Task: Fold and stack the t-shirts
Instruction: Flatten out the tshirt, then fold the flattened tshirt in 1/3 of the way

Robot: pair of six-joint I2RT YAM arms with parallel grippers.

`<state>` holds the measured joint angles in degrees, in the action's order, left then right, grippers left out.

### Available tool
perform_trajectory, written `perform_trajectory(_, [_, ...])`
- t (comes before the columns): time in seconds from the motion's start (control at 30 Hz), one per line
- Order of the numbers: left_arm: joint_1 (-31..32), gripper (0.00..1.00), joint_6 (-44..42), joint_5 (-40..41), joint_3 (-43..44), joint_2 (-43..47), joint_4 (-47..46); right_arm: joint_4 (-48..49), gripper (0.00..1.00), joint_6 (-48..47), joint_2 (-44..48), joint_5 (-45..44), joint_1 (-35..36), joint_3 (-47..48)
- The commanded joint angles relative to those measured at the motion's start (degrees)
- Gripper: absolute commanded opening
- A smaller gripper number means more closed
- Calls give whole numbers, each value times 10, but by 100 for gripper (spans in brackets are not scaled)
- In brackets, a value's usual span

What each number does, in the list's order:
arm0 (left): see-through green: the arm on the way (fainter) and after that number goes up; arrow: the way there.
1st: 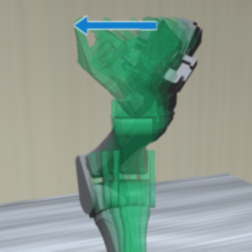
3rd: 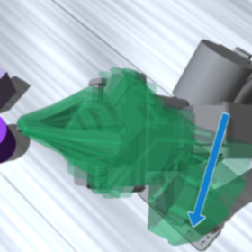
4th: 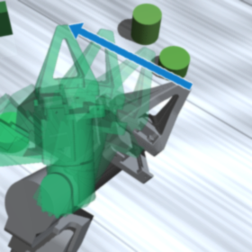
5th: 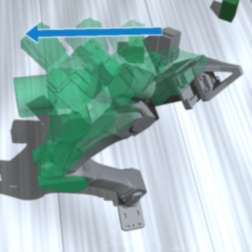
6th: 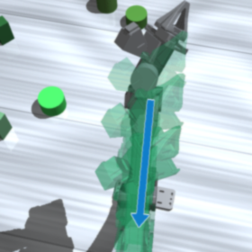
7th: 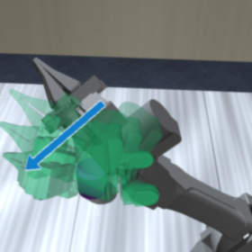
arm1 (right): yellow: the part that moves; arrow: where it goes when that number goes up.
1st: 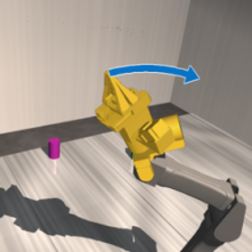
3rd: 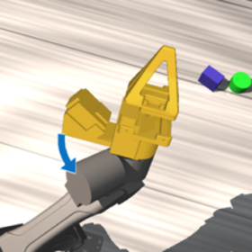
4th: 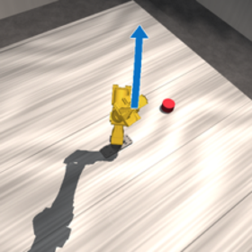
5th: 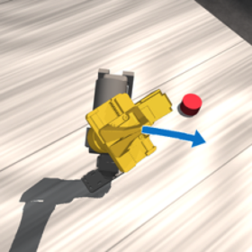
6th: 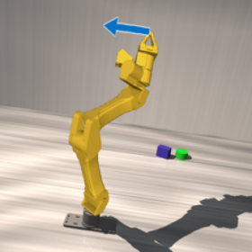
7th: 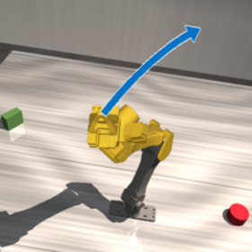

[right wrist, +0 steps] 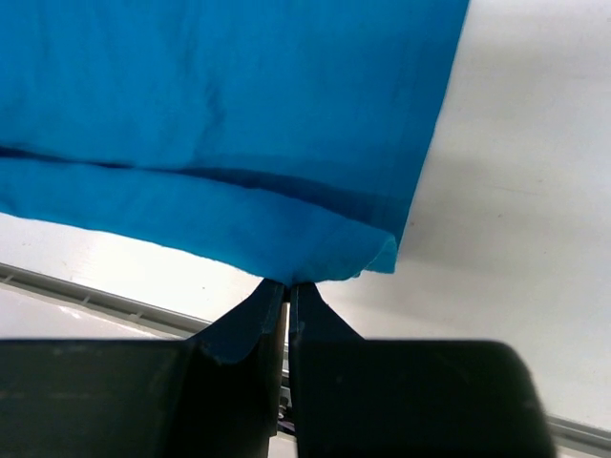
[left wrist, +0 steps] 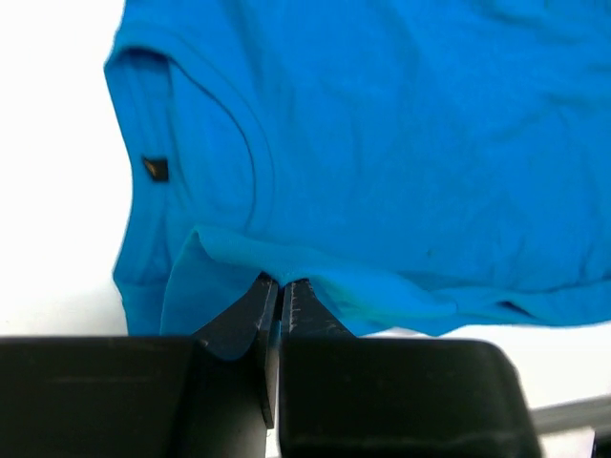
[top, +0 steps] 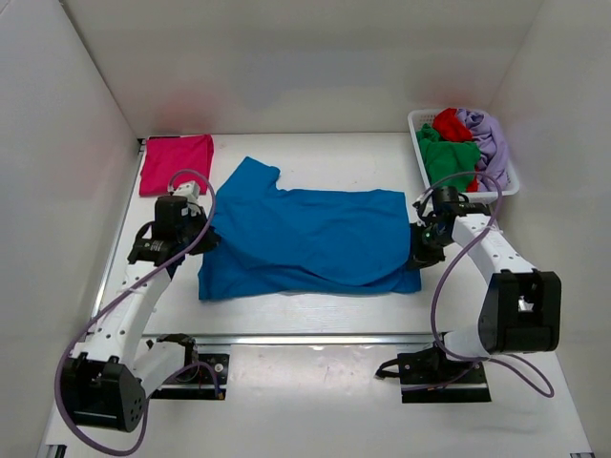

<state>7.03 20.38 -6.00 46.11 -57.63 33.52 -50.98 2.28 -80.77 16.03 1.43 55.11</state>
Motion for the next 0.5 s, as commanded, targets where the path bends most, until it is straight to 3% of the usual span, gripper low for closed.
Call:
perform_trajectory(0.0, [-12, 0, -17, 15, 34, -22, -31, 5, 0, -17, -11, 8, 3, 26])
perform_trajectory(0.23, [-8, 0, -38, -8, 82, -106, -35, 12, 0, -17, -33, 7, -5, 45])
perform_trajectory(0.47, [3, 0, -80, -52, 122, -132, -50, 13, 0, -18, -41, 10, -3, 65])
